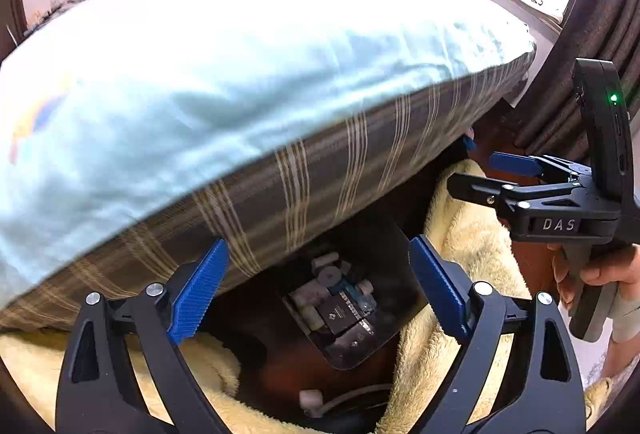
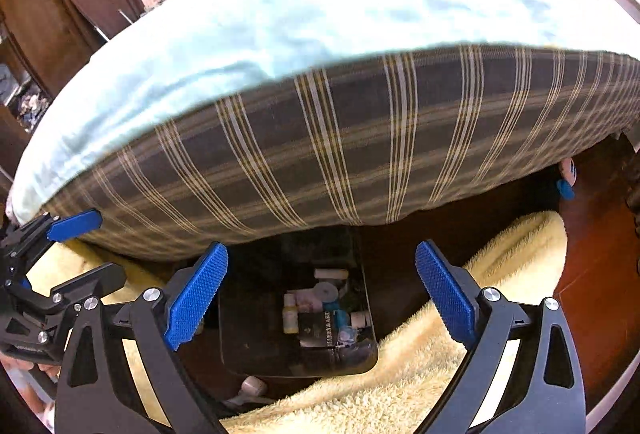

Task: Collect trash
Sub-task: 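Raise both open tools back over the bed, then grasp the grey plush toy with the left tool while the right tool grasps the white yarn ball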

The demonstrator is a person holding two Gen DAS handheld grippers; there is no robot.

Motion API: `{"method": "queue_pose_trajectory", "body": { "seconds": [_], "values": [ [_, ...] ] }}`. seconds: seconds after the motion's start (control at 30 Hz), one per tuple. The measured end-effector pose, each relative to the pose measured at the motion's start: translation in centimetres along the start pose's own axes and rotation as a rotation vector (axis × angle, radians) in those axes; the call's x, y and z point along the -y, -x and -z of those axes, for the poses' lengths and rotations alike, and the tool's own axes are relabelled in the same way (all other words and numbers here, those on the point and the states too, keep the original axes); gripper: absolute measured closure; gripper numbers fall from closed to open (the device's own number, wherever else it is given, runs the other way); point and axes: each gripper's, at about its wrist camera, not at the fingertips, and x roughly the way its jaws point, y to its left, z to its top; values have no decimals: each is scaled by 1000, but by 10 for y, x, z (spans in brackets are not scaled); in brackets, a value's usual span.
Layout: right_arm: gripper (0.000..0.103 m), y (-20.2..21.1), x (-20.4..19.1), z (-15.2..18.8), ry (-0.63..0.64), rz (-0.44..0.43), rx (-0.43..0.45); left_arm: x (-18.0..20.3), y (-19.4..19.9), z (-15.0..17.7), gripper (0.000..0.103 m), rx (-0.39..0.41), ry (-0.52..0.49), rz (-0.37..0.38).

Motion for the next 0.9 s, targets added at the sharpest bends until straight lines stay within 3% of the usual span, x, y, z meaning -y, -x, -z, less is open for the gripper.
{"method": "queue_pose_trajectory", "body": {
  "seconds": [0.3,0.4,0.57,0.73,0.9],
  "values": [
    [6,50,-9,-57,58,-9,164,-4,47,-41,10,125,-23,-10],
    [5,54,-8,-83,85,8,214,-13,52,-62,10,156,-15,-53],
    [5,37,5,-141,65,6,228,-38,50,-99,8,194,27,-100],
    [5,9,13,-199,55,92,221,-71,32,-145,8,202,70,-144],
    [5,-21,17,-252,33,106,209,-95,12,-197,8,239,101,-169]
  ]
}}
